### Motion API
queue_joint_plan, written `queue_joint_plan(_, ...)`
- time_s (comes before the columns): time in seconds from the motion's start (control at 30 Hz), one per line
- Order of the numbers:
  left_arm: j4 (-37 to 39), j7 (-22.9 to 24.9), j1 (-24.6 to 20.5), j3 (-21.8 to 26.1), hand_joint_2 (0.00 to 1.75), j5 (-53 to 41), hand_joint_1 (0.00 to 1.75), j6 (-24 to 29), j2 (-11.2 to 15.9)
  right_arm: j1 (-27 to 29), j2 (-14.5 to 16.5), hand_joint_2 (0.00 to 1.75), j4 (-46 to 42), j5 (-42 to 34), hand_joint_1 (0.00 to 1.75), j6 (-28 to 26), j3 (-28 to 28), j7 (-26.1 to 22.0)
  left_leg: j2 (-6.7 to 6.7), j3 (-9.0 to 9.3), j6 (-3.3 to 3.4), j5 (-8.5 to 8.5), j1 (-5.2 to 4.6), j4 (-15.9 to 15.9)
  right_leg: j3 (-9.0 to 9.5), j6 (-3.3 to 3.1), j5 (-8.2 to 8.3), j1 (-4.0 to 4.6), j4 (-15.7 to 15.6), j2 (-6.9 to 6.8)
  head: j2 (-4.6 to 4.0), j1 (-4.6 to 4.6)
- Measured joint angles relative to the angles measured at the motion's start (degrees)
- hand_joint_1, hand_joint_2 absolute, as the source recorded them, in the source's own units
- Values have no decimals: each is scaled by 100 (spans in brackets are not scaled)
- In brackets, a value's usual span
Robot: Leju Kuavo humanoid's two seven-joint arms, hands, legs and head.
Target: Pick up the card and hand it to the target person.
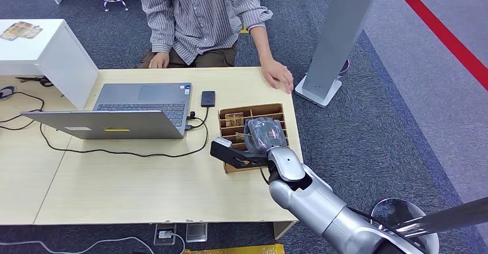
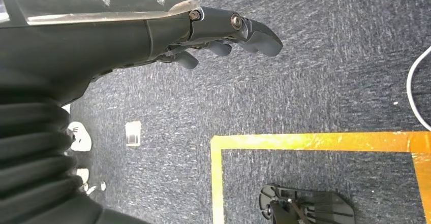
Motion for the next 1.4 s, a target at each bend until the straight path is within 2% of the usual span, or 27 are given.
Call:
queue_joint_plan(0.37, 0, 47, 1, -1, 175, 58, 0, -18, 1, -24, -3, 175, -14, -128, 148, 90, -11, -4, 0, 0, 0, 0, 0, 0, 0, 0, 0, 0, 0, 0, -1, 1)
queue_joint_plan(0.5, 0, 56, 6, 0, 175, 78, 0, -53, 5, -134, -34, 175, -177, -471, 148, 536, -82, 117, 0, 1, 0, 0, 0, 0, 0, 0, 0, 0, 0, 0, -1, -1)
queue_joint_plan(0.67, 0, 53, 46, 1, 175, 144, 0, -68, 22, -332, -183, 175, -706, -926, 148, 1269, -242, 490, 1, 0, 0, 0, 0, 0, -1, 0, 0, 0, 0, 1, -1, 1)
queue_joint_plan(0.8, 0, 34, 88, 1, 175, 243, 0, -62, 26, -486, -305, 175, -1305, -685, 148, 1304, -417, 644, 1, 0, 0, 0, 0, 1, -2, 0, 0, 0, 0, 1, -1, 3)
queue_joint_plan(0.87, 0, 20, 95, 1, 175, 261, 0, -56, 25, -519, -336, 175, -1548, -387, 148, 1120, -492, 597, 1, 0, 0, 0, 0, 1, -2, 0, 0, 0, 0, 1, -1, 3)
queue_joint_plan(0.97, 0, -3, 97, 1, 175, 266, 0, -47, 22, -520, -348, 175, -1794, 165, 148, 552, -578, 386, 1, 0, 0, 0, 0, 0, -2, 0, 0, 0, 0, 1, -1, -2)
queue_joint_plan(1.13, 0, -25, 87, 1, 175, 200, 0, -40, -7, -434, -346, 175, -1822, 1260, 148, -940, -716, 133, 1, 0, 0, 0, 0, 0, -2, 0, 0, 0, 0, 0, -1, -1)
queue_joint_plan(1.23, 0, 6, 57, -8, 175, 164, 0, -41, -28, -339, -341, 175, -1733, 1795, 148, -1645, -808, 109, 0, -1, 0, 0, 0, 0, -1, 0, 0, 0, 0, 0, -1, 4)
queue_joint_plan(1.4, 0, 25, 19, -32, 175, 123, 0, -41, -46, -249, -331, 175, -1512, 2280, 148, -2102, -955, 97, 0, -1, 0, 0, 0, 0, -1, 0, 0, 0, 0, 0, -1, 3)
